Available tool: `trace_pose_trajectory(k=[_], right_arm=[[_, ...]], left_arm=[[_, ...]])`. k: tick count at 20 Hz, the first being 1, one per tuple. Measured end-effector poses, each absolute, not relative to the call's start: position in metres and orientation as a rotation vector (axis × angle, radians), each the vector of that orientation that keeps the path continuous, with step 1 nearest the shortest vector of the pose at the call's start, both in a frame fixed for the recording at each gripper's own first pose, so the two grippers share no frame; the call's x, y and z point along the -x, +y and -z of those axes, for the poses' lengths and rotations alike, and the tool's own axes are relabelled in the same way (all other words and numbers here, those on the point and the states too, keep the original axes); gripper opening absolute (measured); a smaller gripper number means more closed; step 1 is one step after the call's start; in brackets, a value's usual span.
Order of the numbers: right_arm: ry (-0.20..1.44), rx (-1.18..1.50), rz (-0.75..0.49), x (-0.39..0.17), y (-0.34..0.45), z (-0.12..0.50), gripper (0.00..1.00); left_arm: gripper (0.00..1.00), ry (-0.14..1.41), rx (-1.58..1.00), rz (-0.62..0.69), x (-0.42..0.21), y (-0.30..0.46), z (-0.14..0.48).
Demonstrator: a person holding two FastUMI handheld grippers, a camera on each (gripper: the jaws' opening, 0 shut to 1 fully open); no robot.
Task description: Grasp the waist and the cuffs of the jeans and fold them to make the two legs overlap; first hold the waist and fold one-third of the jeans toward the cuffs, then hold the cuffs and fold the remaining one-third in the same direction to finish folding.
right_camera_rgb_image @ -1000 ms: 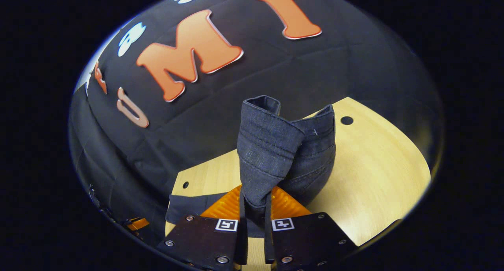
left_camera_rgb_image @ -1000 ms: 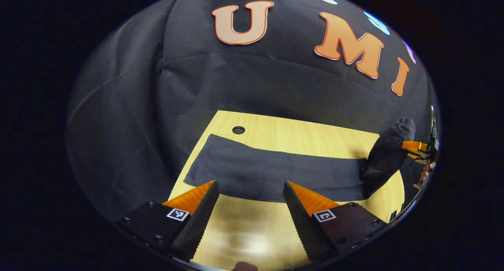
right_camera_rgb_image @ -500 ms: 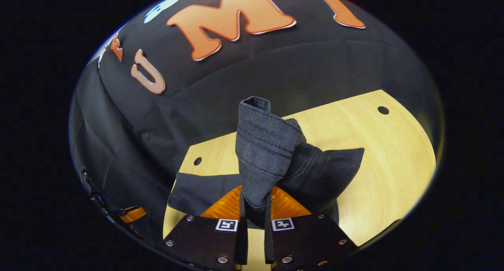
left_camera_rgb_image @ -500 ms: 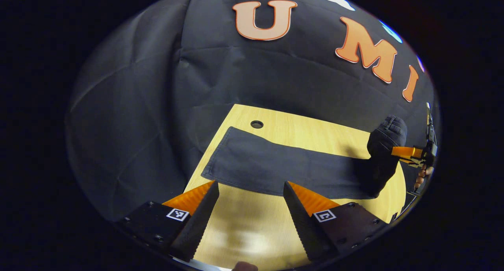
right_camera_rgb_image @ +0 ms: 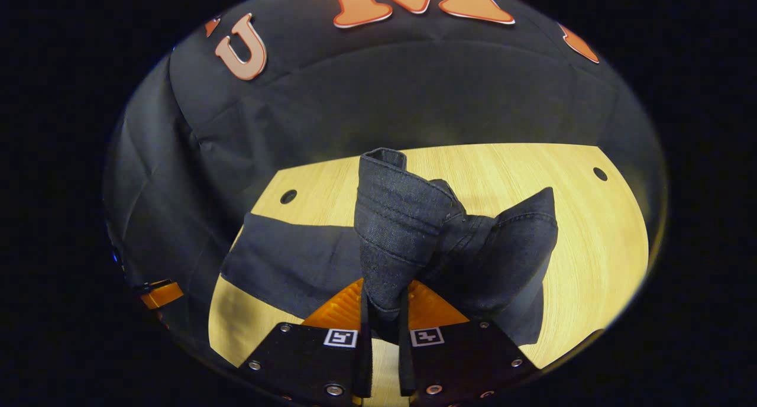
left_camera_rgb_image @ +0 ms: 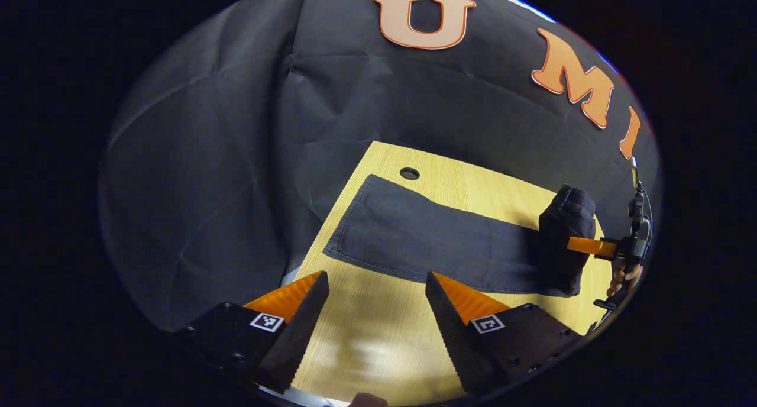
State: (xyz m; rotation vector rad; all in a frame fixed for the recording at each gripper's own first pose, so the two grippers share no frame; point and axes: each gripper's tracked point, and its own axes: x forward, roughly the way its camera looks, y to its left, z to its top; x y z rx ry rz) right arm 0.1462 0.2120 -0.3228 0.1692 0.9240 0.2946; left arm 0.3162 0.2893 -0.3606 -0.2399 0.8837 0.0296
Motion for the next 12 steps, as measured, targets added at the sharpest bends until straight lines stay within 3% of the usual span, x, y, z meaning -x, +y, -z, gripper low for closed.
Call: trace_pose_trajectory(k=[3,5,6,8,9,10,12], right_arm=[[0.958,-0.137,-0.317,-0.138,0.23,0.335,0.23],[0.969,-0.189,-0.376,-0.13,0.25,0.332,0.34],[0.952,-0.235,-0.419,-0.128,0.264,0.322,0.46],[0.904,-0.275,-0.451,-0.129,0.272,0.306,0.49],[0.886,-0.288,-0.458,-0.131,0.276,0.299,0.6],[0.879,-0.295,-0.461,-0.132,0.278,0.294,0.53],[0.864,-0.28,-0.448,-0.134,0.269,0.29,0.55]], left_arm=[[0.99,0.901,0.24,-0.016,-0.318,0.292,0.369],[0.99,0.91,0.241,-0.011,-0.323,0.294,0.375],[0.99,0.916,0.244,-0.012,-0.323,0.294,0.375],[0.99,0.934,0.264,-0.013,-0.324,0.295,0.378],[0.98,0.946,0.279,-0.012,-0.326,0.295,0.379],[0.99,0.958,0.298,-0.018,-0.327,0.298,0.383],[0.99,0.992,0.344,-0.03,-0.329,0.304,0.389]])
